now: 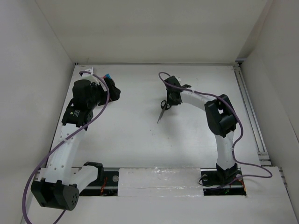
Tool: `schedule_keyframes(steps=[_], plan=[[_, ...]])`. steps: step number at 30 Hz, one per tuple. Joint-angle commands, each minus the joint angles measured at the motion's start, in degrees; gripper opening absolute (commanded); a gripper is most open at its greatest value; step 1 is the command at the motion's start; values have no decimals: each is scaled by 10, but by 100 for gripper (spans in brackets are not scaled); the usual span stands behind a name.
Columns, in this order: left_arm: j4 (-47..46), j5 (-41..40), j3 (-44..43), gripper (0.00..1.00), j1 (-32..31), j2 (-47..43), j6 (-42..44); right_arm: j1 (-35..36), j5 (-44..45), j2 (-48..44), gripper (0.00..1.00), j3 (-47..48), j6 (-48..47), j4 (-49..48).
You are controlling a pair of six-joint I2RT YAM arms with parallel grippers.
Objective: Sort the stationery into containers
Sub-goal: Pick up the scissors from the center of the board.
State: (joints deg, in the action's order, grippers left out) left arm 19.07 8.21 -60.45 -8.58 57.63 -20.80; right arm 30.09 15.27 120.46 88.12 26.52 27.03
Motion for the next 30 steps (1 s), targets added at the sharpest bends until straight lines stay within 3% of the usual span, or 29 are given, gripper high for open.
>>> schedule_keyframes(steps=[1, 6, 7, 11, 19, 30], plan=[[-25, 34, 4, 100, -1, -5, 8, -3, -62, 6, 1, -22, -17, -15], [-55, 149, 23, 100, -1, 6, 8, -14, -156, -32, 0, -65, -36, -75], [-61, 204, 30, 100, -1, 6, 8, -14, -156, -60, 0, -66, -36, -90], [-86, 285, 42, 100, -1, 19, 8, 25, -120, -129, 0, -50, -42, -84], [-105, 330, 47, 100, -1, 19, 3, 138, -50, -239, 0, -26, -48, -105], [-163, 429, 60, 100, -1, 19, -29, 204, -84, -337, 0, -73, -38, -204]])
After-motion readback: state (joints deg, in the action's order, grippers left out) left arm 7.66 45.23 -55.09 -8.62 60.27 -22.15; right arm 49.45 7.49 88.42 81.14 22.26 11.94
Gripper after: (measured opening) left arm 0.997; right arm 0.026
